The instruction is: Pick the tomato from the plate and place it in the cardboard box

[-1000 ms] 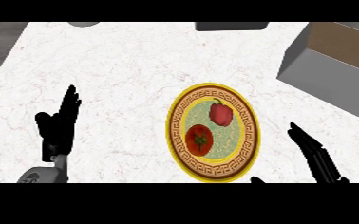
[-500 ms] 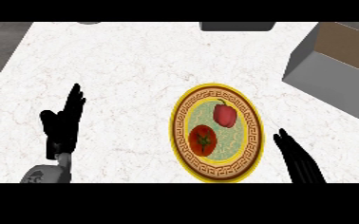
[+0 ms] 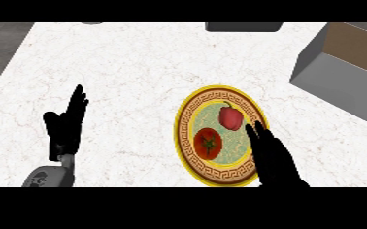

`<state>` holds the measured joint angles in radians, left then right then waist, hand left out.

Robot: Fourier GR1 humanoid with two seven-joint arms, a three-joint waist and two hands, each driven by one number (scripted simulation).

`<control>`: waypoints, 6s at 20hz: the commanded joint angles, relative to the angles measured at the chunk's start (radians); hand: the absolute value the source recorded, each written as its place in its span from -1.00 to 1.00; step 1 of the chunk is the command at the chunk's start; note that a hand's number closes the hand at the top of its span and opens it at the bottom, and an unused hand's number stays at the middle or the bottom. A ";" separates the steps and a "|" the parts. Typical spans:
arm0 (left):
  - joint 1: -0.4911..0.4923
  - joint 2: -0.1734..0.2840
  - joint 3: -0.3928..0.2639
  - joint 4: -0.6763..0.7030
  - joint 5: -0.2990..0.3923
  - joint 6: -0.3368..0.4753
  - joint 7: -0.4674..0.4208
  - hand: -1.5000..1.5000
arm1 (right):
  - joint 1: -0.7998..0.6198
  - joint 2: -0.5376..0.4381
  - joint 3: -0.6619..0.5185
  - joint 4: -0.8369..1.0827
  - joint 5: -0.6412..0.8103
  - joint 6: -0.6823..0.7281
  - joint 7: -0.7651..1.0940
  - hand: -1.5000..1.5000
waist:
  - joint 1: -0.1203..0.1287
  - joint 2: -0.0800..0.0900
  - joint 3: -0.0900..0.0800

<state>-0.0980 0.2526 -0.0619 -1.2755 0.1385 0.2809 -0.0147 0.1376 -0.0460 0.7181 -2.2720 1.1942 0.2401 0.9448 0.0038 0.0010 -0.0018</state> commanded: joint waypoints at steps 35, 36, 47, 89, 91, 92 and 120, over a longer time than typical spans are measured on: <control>-0.007 -0.029 0.038 -0.033 -0.055 -0.033 0.049 0.00 | -0.401 0.045 0.003 0.452 -0.188 -0.067 0.396 -1.00 | 0.002 -0.001 0.001; 0.021 -0.029 0.041 -0.059 -0.055 -0.026 0.036 0.00 | -0.410 0.045 -0.003 0.497 -0.200 -0.106 0.398 -1.00 | 0.007 -0.001 0.001; 0.001 -0.063 0.046 -0.036 -0.085 -0.013 0.041 0.00 | -0.350 0.045 -0.032 0.538 -0.177 -0.133 0.296 -1.00 | -0.004 -0.001 0.002; -0.032 -0.115 0.119 0.041 -0.138 -0.052 -0.007 0.00 | -0.164 -0.390 -0.183 0.284 -0.305 -0.002 -0.209 1.00 | -0.007 -0.001 0.002; -0.002 -0.061 0.129 -0.047 -0.105 -0.107 0.065 0.00 | -0.066 -0.439 -0.127 0.121 -0.247 -0.035 -0.187 1.00 | -0.010 -0.004 0.002; 0.041 -0.082 0.117 -0.057 -0.124 -0.082 0.036 0.00 | -0.094 -0.460 -0.174 0.053 -0.290 0.041 -0.167 1.00 | -0.008 -0.004 0.002; -0.015 -0.109 0.125 -0.011 -0.142 -0.081 0.041 0.00 | -0.509 -0.563 -1.069 0.274 -0.636 0.257 -0.443 1.00 | -0.001 0.000 0.002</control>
<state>-0.0877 0.1542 0.0566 -1.3264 0.0009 0.1967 0.0372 -0.3089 -0.5786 -0.2852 -2.1346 0.5939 0.5131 0.5882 -0.0021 -0.0008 0.0002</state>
